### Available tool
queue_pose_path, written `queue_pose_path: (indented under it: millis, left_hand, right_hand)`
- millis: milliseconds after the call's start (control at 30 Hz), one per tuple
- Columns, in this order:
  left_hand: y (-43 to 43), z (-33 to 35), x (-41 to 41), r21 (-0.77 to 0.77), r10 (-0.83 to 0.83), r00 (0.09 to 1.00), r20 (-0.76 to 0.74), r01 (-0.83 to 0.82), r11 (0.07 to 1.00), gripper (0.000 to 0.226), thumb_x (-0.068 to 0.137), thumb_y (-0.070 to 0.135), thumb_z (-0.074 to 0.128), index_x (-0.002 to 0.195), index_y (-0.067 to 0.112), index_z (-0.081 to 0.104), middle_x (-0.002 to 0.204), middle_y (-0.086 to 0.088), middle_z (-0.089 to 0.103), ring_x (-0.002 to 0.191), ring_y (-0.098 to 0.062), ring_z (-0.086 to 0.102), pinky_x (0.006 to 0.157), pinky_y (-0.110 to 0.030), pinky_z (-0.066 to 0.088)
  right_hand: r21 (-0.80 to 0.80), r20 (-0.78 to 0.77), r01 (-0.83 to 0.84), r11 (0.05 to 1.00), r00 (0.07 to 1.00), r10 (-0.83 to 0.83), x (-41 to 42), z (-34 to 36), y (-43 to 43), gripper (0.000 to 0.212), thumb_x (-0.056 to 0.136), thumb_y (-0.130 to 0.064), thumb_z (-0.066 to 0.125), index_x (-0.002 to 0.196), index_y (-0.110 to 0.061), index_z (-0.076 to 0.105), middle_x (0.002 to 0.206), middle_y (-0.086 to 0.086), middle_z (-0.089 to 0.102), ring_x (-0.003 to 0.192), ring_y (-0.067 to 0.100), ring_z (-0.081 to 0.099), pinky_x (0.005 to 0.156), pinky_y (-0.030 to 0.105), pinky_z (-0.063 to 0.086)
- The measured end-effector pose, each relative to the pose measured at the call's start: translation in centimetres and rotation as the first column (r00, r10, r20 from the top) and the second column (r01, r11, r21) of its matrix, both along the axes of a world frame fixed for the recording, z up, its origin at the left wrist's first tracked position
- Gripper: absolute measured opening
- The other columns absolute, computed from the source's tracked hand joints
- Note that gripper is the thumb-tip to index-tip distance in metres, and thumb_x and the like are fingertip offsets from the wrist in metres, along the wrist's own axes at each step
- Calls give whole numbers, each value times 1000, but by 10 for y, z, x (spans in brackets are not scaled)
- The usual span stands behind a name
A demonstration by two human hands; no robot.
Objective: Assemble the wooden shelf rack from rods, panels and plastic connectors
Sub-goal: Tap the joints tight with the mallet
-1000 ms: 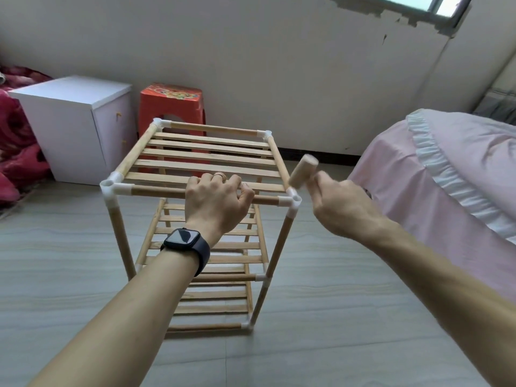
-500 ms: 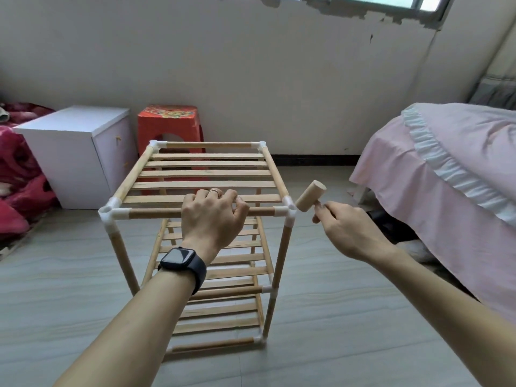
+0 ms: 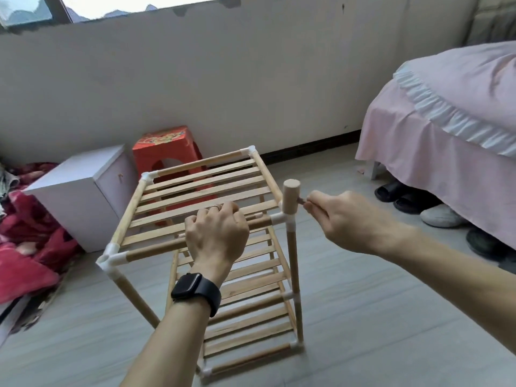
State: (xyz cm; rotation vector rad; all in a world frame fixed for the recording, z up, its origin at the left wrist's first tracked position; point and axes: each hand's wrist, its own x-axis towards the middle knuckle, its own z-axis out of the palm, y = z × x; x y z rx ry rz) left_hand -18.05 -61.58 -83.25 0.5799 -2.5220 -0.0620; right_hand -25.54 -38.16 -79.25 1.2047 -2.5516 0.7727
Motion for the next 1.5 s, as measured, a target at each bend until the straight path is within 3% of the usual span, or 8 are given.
queue_pose_path:
  millis: [167,300,433,567,867,1067,1300,1500]
  left_hand:
    - [1,-2,0,6,8,1000,-23,-8,1000,49,88,37,23,105,30,69,95,1,73,85,-20,56,76,-36,25]
    - [2,-1,1,9,10,1000,-23,-10,1000,50,89,37,23,107,30,69,96,0,73,84,-20,53,77,-37,25]
    - [1,-1,4,19,10,1000,-23,-9,1000,52,88,37,21,109,29,68,95,-1,72,82,-19,51,77,-37,26]
    - [4,0,1,25,16,1000,-16,-16,1000,51,89,37,20,107,29,67,94,0,72,85,-21,57,78,-37,27]
    - [24,28,0,397,-221,913,-343,354,847,39,96,9,47,134,14,51,126,-6,60,112,-19,54,100,-45,46]
    - [-43,11,87,45,-55,824,-564,97,994,57,85,31,63,136,10,47,139,-10,48,125,-23,46,102,-34,38]
    - [-58,-52,135,627,-26,926,-378,276,729,57,98,33,62,130,34,16,135,-10,49,99,-26,68,81,-53,60]
    - [-59,-70,130,663,-32,965,-260,203,720,28,106,45,34,120,21,40,88,2,66,82,-11,66,76,-36,59]
  right_hand:
    - [-128,-64,31,991,997,-39,-4,19,3,26,107,-41,37,90,-26,52,53,-6,51,45,13,52,42,22,32]
    - [195,27,7,981,1000,-12,4,13,-5,29,108,-42,35,84,-32,48,64,-4,56,49,10,52,47,25,35]
    - [-211,2,49,976,999,-50,3,15,-5,25,109,-33,38,92,-22,50,53,-6,49,42,14,49,42,23,31]
    - [230,82,115,966,987,-137,6,16,-3,32,108,-41,35,79,-32,44,69,1,57,56,16,54,49,31,33]
    - [-136,142,53,989,989,-33,17,-17,-56,26,109,-40,31,98,-27,51,67,-1,58,52,13,55,47,25,36]
    - [-56,73,212,976,976,-208,-18,-43,-68,36,109,-43,26,124,-29,56,71,-1,51,56,11,48,44,27,31]
    - [-223,191,-123,967,967,167,37,-23,-91,25,108,-33,40,93,-28,60,66,-1,62,57,11,59,49,34,43]
    - [-33,104,-298,954,948,300,98,2,-124,28,107,-41,35,95,-30,58,63,-11,57,57,6,54,52,27,30]
